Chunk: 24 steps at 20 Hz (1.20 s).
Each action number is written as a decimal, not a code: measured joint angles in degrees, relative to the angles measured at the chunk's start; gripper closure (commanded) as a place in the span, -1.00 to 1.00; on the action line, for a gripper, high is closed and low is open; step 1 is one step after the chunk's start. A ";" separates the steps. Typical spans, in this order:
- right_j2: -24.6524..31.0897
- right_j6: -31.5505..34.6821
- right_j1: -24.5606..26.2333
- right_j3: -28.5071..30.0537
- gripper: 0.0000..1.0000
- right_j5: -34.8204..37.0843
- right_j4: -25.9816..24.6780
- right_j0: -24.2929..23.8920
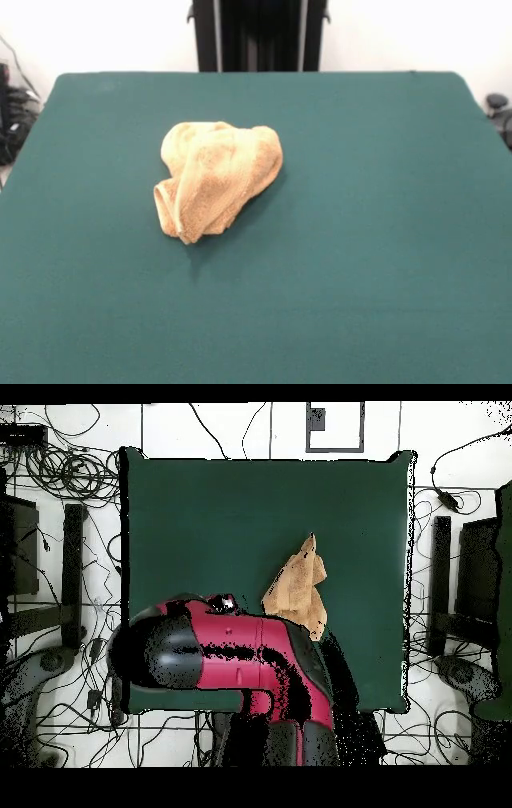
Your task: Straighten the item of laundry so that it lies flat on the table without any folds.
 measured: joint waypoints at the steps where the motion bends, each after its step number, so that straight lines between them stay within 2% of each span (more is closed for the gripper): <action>1: -0.02 0.00 1.00 -0.86 -1.00 -0.03 0.02 -0.02; 12: 0.00 0.00 13.76 -5.66 -1.00 -2.63 -0.05 -0.92; 24: -0.18 0.00 22.46 -6.87 -1.00 -8.67 -0.15 -0.79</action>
